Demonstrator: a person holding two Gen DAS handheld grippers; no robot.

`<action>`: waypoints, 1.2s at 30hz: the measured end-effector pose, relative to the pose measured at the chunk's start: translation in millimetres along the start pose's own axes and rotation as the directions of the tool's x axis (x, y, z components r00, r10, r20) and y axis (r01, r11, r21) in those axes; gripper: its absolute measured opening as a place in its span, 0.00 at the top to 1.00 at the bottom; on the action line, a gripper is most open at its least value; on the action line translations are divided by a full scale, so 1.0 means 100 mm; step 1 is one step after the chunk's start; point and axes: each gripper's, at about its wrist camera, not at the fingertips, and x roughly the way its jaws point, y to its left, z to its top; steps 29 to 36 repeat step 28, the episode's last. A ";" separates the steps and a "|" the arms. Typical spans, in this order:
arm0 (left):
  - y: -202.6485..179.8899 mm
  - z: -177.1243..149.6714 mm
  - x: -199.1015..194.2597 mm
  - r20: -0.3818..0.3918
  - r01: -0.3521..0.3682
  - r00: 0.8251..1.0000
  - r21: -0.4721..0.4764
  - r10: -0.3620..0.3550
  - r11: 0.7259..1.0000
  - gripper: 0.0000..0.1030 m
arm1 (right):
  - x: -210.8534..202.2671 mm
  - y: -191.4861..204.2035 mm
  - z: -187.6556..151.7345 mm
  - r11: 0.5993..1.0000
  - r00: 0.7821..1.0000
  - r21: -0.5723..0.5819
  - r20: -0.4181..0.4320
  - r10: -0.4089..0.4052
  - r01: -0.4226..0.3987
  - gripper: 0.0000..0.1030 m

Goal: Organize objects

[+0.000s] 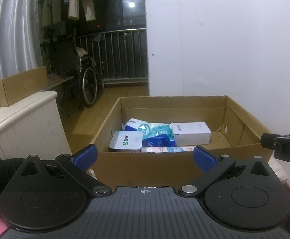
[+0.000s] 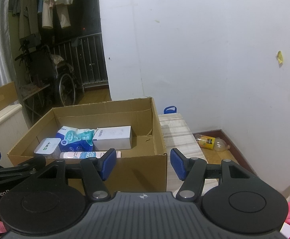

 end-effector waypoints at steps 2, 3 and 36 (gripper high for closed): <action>0.00 0.00 0.00 0.000 0.000 1.000 -0.001 0.000 1.000 0.00 | 0.00 0.00 0.00 1.000 1.000 0.000 0.001 0.001 -0.001 0.39; 0.00 0.00 0.00 0.000 -0.001 1.000 -0.001 0.001 1.000 0.00 | 0.00 0.00 0.00 1.000 1.000 0.000 0.000 0.000 0.000 0.39; 0.05 -0.02 -0.02 0.019 0.003 1.000 -0.031 -0.002 1.000 0.00 | 0.01 0.00 -0.01 1.000 1.000 0.003 -0.003 0.001 -0.001 0.39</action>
